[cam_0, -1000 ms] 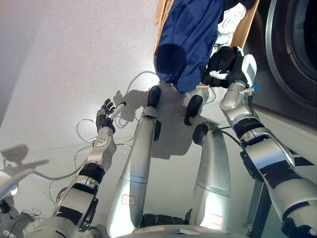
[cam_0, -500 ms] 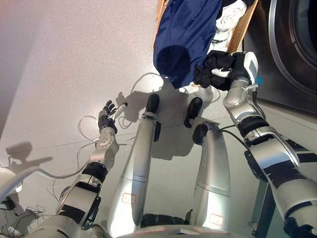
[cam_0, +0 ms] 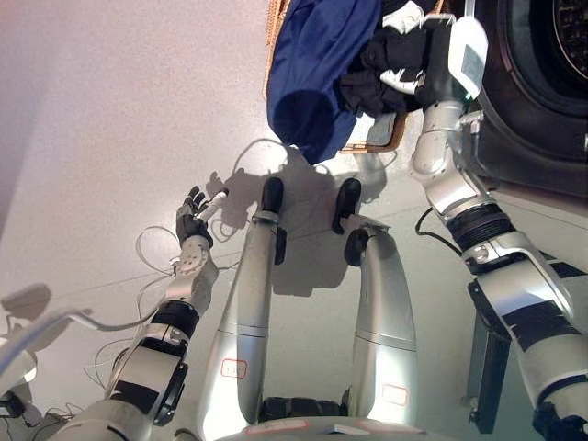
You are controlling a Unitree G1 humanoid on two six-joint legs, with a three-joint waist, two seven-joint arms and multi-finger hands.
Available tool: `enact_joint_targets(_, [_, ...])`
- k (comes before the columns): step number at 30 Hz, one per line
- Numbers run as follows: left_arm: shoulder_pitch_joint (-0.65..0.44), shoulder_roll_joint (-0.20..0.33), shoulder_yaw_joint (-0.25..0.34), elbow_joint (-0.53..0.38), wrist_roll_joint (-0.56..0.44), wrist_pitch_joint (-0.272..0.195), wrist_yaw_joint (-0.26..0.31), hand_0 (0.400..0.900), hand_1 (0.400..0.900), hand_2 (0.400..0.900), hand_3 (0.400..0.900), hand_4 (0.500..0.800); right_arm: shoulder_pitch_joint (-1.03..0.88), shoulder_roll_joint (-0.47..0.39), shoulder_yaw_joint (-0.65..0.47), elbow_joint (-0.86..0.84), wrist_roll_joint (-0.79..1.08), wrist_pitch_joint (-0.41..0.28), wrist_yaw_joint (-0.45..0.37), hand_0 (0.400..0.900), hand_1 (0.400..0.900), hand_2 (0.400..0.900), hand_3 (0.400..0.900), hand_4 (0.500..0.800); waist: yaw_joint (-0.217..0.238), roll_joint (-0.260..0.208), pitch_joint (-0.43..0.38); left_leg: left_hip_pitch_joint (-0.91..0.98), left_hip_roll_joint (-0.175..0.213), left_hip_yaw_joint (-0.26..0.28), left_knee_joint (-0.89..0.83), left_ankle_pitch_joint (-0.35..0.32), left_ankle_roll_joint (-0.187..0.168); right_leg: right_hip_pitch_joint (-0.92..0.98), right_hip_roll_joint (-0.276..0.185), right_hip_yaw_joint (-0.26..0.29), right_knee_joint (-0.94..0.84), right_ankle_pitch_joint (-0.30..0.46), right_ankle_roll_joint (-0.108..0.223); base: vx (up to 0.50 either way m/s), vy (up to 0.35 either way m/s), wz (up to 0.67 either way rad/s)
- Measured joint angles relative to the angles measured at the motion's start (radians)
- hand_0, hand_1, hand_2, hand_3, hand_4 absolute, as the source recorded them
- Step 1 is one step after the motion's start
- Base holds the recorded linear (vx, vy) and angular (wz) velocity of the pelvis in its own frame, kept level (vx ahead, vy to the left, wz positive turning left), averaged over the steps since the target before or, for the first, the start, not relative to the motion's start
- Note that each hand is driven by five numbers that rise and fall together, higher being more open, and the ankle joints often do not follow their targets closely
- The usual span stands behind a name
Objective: Put the clothes in the basket into the washing machine.
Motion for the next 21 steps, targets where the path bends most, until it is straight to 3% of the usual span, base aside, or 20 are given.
enact_joint_targets(8, [0.028,0.008,0.01,0.011,0.001,0.018,-0.006,0.9,0.9,0.9,0.9,0.8,-0.057,-0.078,0.022,0.042,-0.109,0.023,-0.021,0.4,0.4,0.4,0.4,0.5,0.0,-0.009,0.0,0.057,0.004,0.012,-0.014,-0.002,0.006,0.055,0.002,0.009,-0.022,0.006,0.008,0.01,-0.038,-0.03])
enact_joint_targets(17, [0.072,0.056,0.008,0.07,-0.001,0.016,-0.075,0.9,0.9,0.9,0.9,0.8,-0.441,-0.217,0.335,0.561,-0.154,0.082,-0.01,0.4,0.4,0.4,0.4,0.5,0.027,-0.009,-0.001,0.127,0.006,0.06,-0.061,0.008,0.018,0.096,0.0,0.052,-0.048,0.026,0.018,0.02,-0.055,-0.03])
enact_joint_targets(21, [0.102,0.064,-0.017,0.021,-0.019,0.013,-0.088,0.9,0.9,0.9,0.9,0.8,-0.492,-0.23,0.44,0.665,-0.228,0.097,0.017,0.4,0.4,0.4,0.4,0.5,0.04,-0.006,-0.004,0.167,0.005,0.082,-0.089,0.011,0.023,0.117,-0.004,0.071,-0.053,0.027,0.016,0.03,-0.036,0.02])
